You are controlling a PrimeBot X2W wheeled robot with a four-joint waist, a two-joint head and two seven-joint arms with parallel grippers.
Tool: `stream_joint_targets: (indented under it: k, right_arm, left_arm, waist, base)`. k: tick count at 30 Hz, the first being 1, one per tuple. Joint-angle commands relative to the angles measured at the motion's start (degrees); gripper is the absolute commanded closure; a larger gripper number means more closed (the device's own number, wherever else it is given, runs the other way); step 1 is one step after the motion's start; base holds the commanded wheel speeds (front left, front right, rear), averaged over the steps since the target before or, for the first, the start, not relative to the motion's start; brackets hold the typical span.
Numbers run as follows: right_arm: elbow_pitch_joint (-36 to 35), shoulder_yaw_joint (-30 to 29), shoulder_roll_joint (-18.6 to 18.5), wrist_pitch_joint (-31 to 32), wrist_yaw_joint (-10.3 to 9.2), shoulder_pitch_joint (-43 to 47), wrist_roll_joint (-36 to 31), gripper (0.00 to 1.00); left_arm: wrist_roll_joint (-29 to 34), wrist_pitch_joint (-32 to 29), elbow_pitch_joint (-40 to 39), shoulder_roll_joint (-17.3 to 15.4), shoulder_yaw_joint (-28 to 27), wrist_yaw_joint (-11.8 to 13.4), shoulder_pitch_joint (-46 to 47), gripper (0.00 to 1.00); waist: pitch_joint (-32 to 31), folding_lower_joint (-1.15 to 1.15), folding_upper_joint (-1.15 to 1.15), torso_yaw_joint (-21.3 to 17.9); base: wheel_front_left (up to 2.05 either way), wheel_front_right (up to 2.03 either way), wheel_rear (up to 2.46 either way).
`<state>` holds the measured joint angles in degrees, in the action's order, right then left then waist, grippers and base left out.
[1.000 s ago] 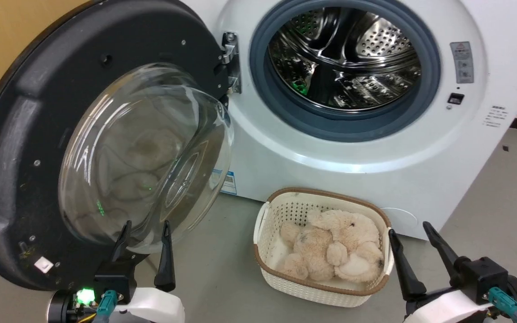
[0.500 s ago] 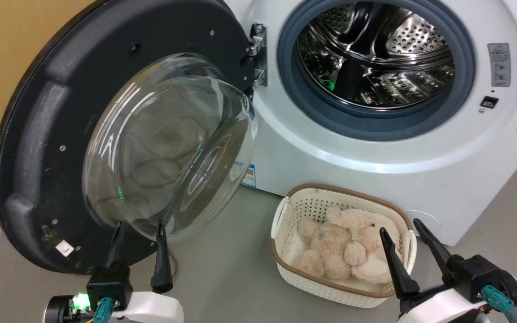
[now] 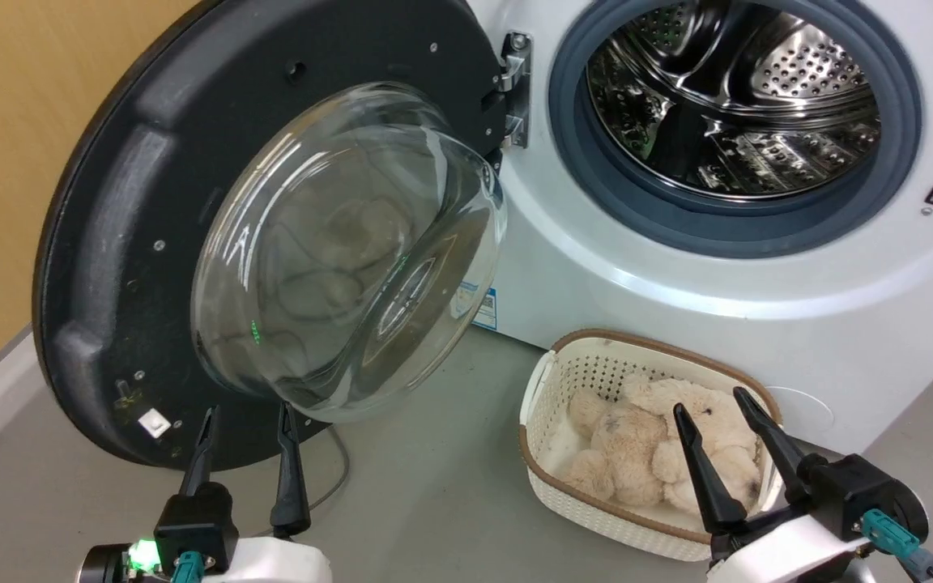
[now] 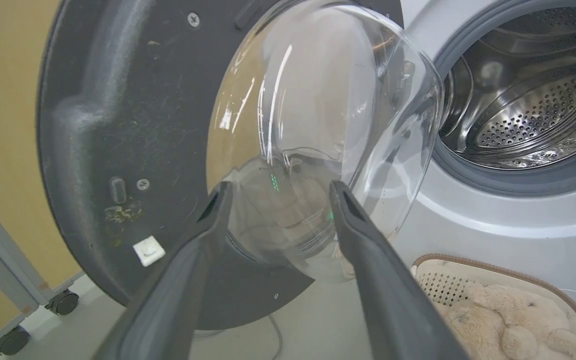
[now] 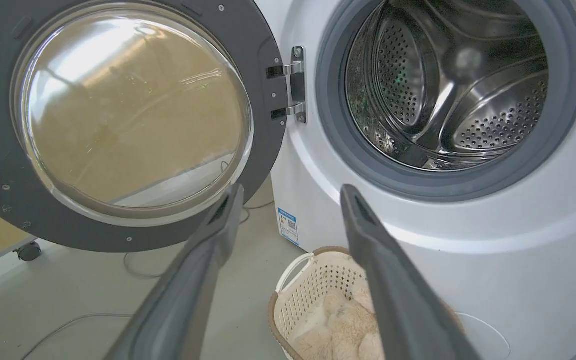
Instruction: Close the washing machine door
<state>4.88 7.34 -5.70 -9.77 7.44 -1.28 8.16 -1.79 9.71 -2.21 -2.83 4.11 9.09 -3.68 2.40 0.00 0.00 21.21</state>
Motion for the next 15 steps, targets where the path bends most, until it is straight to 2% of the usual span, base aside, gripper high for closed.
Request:
stream_joint_targets:
  k: [1, 15]
  right_arm:
    - [0.22, 0.38, -0.38, -0.62, 0.03, -0.94, 0.48, 0.0]
    - [0.89, 1.73, -1.02, -2.17, 0.04, -1.38, 1.89, 0.0]
  left_arm:
    - [-0.33, 0.67, -0.3, -0.06, -0.03, 0.56, -0.71, 0.0]
    - [-0.58, 2.22, -0.87, -0.05, 0.21, 2.02, -1.49, 0.0]
  waist:
    - [0.11, 0.0, 0.0, 0.66]
    - [0.18, 0.0, 0.0, 3.89]
  base:
    - [0.0, 0.0, 0.0]
    - [0.0, 0.0, 0.0]
